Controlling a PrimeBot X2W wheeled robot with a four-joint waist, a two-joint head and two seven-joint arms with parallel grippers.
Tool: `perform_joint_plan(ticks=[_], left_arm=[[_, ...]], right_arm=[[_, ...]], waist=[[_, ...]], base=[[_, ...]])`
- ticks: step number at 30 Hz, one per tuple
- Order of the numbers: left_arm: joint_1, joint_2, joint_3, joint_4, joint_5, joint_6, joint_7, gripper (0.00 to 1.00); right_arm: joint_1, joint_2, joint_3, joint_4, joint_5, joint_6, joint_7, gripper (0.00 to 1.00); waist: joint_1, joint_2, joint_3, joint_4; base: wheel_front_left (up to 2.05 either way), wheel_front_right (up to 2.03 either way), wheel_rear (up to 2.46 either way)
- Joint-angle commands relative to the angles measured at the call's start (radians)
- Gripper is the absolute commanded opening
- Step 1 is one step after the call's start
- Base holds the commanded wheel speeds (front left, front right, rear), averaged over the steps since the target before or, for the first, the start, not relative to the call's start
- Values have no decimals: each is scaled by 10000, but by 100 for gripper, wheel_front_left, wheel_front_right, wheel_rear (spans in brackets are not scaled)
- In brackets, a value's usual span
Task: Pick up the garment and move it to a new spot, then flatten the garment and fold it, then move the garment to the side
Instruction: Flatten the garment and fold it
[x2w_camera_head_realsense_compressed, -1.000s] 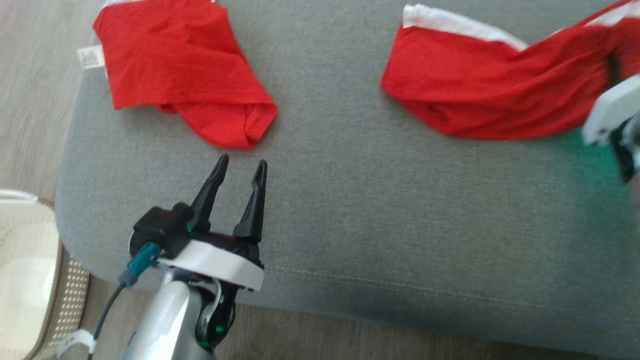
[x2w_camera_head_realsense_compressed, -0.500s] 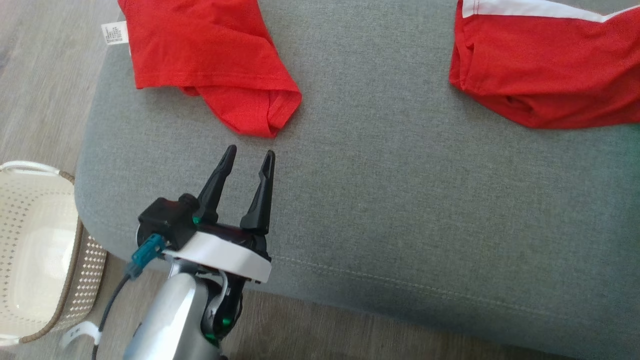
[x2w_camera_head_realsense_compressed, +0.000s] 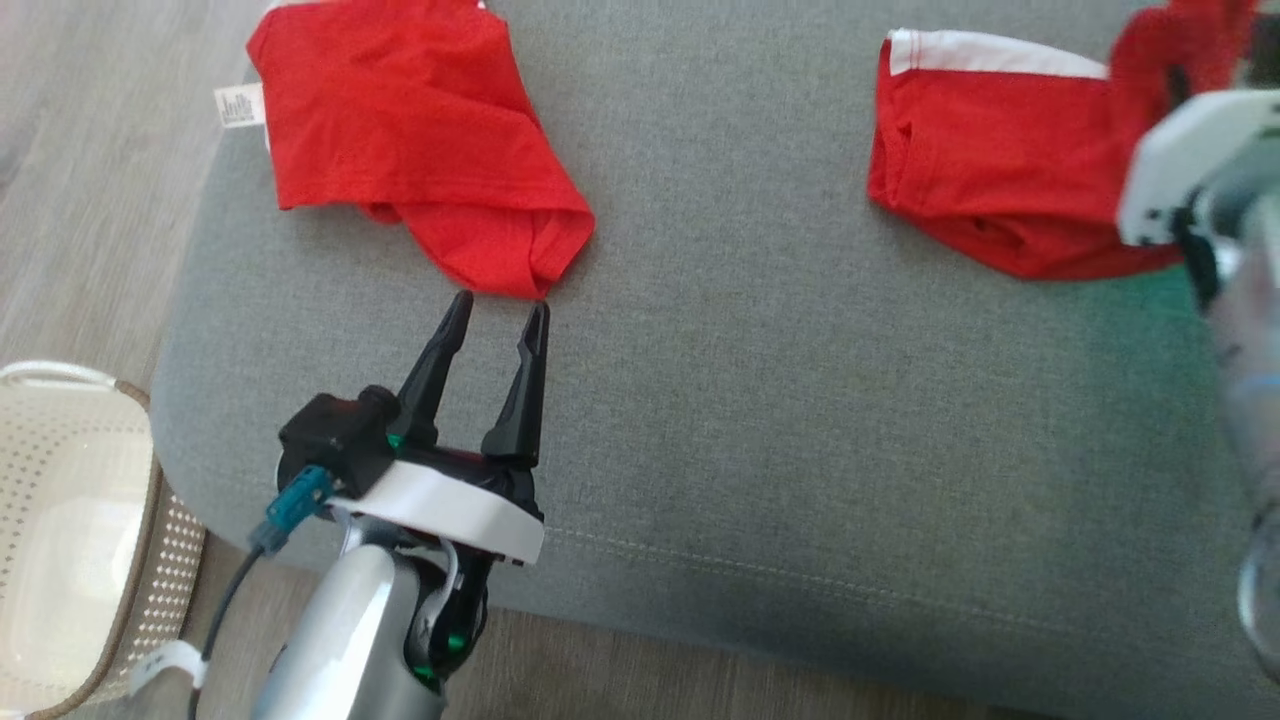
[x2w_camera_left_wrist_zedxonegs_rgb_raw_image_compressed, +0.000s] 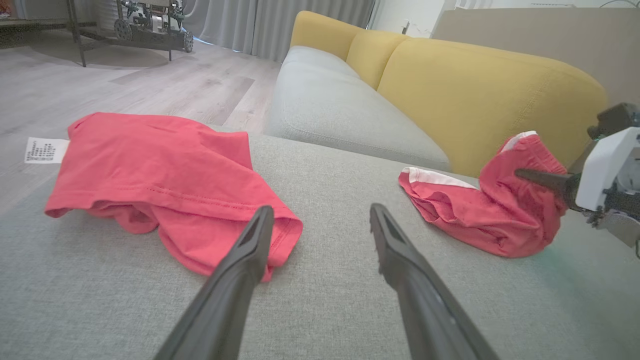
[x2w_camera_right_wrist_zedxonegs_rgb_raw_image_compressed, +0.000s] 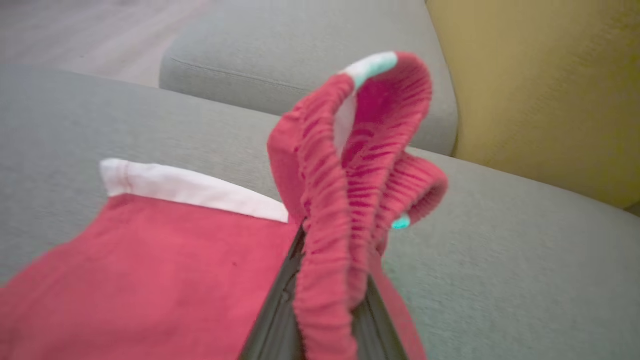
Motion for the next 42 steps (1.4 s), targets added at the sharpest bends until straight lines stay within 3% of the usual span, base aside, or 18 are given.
perform_joint_plan(ticks=[1, 6, 15, 21, 32, 33, 34, 35, 42], left_arm=[[-49, 66, 241, -261, -89, 76, -122, 100], [165, 66, 227, -250, -188, 123, -122, 100], [290, 66, 139, -244, -322, 212, -122, 100], [307, 66, 63, -294, -375, 243, -122, 100], [161, 66, -63, -374, -463, 273, -122, 100], [150, 66, -78, -375, -475, 277, -122, 100], [139, 66, -90, -378, -485, 282, -122, 100], [130, 66, -98, -376, -497, 288, -122, 100], [107, 66, -42, -282, -493, 311, -122, 100]], right_arm=[[-516, 338, 240, -216, 118, 69, -128, 0], [-809, 1130, 588, 45, 722, 69, 97, 0], [-604, 1790, 992, 229, 1787, 69, 644, 0], [-377, 1843, 1166, 260, 2080, 69, 827, 0], [-101, 1377, 1009, 284, 1699, 69, 982, 0], [-86, 1359, 989, 285, 1629, 69, 966, 21], [-79, 1362, 1013, 285, 1528, 69, 928, 94], [-72, 1386, 1012, 286, 1473, 69, 898, 100], [-158, 1767, 1186, 289, 1429, 69, 476, 100]], waist=[[0, 0, -129, 4], [0, 0, -365, 162], [0, 0, -525, 597], [0, 0, -457, 790], [0, 0, 1, 1042], [0, 0, 28, 1054], [0, 0, 55, 1062], [0, 0, 71, 1068], [0, 0, -85, 920]], base=[[0, 0, 0], [0, 0, 0], [0, 0, 0], [0, 0, 0], [0, 0, 0], [0, 0, 0], [0, 0, 0], [0, 0, 0], [0, 0, 0]])
